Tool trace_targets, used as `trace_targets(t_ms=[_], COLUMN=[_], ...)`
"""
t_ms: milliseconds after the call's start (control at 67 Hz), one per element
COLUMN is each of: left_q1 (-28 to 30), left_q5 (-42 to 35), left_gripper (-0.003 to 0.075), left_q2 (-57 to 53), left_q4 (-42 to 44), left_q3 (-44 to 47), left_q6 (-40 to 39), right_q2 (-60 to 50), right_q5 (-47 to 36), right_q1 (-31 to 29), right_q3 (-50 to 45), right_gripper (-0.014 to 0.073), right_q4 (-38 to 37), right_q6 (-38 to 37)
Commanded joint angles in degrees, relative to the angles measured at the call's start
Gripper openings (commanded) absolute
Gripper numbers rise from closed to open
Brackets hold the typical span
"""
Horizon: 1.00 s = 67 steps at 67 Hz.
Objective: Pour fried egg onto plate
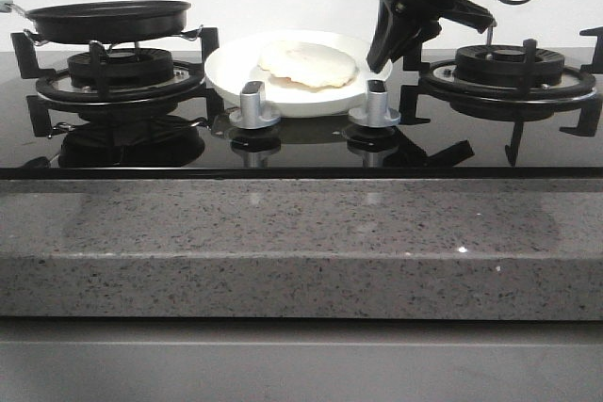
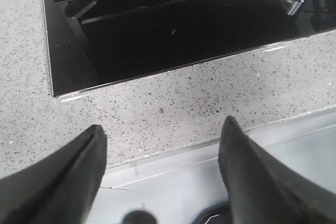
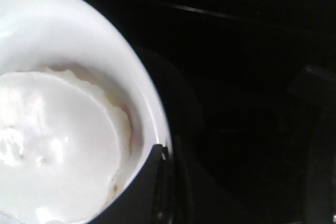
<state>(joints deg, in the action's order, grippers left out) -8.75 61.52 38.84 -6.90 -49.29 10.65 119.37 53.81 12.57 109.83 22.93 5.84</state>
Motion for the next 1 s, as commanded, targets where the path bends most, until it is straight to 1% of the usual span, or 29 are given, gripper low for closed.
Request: trace_targets(t_ms=[0,90,149,284,448,508,612,747,896,986], left_q1=[-0.53,-0.53,-0.53,-0.53,-0.53,-0.53,-0.53,-0.53,-0.53,-0.53], left_q5=[-3.72,-3.72,-3.72,-3.72,-3.38,-3.26,-3.18,-3.18,-3.37,-3.37], left_gripper=[0.0448,0.0448,0.0448,0.0448,0.0448,0.0448,0.0448,0.0447,0.0447,0.0447], left_q2=[-0.05,-0.05,-0.05,-0.05,-0.05,-0.05,-0.05,-0.05,-0.05,-0.05], left_q4=[-1.54,-1.79,-1.79,-1.79,-1.79,-1.79,-1.79,-1.79,-1.79,-1.79], left_q3=[-1.43,-1.43,-1.43,-1.43,-1.43,-1.43,-1.43,-1.43,-1.43,-1.43], left_q6=[-0.7,-0.7,-0.7,-0.7,-0.7,-0.7,-0.7,-0.7,-0.7,-0.7], right_q2=[-3.54,-3.54,-3.91,-6.08,-13.0,-16.87,-24.15,-35.74,-46.79,-53.38], right_q5=[-1.75,-1.63,-1.08,1.29,2.63,2.23,-0.53,-5.91,-9.6,-10.29], right_q1=[-0.24,-0.24,-0.28,-0.36,0.37,0.85,1.75,1.88,1.88,1.88], right_q3=[2.14,2.14,2.14,2.14,1.2,-1.03,-7.7,-21.18,-34.75,-42.73], right_gripper=[0.0151,0.0277,0.0319,0.0328,0.0328,0.0328,0.0328,0.0328,0.0328,0.0328], right_q4=[0.85,0.79,-0.01,-0.35,-1.93,-3.56,-6.83,-9.65,-10.88,-10.88], right_q6=[0.09,0.09,0.09,0.15,0.29,1.02,1.08,1.08,1.08,1.08])
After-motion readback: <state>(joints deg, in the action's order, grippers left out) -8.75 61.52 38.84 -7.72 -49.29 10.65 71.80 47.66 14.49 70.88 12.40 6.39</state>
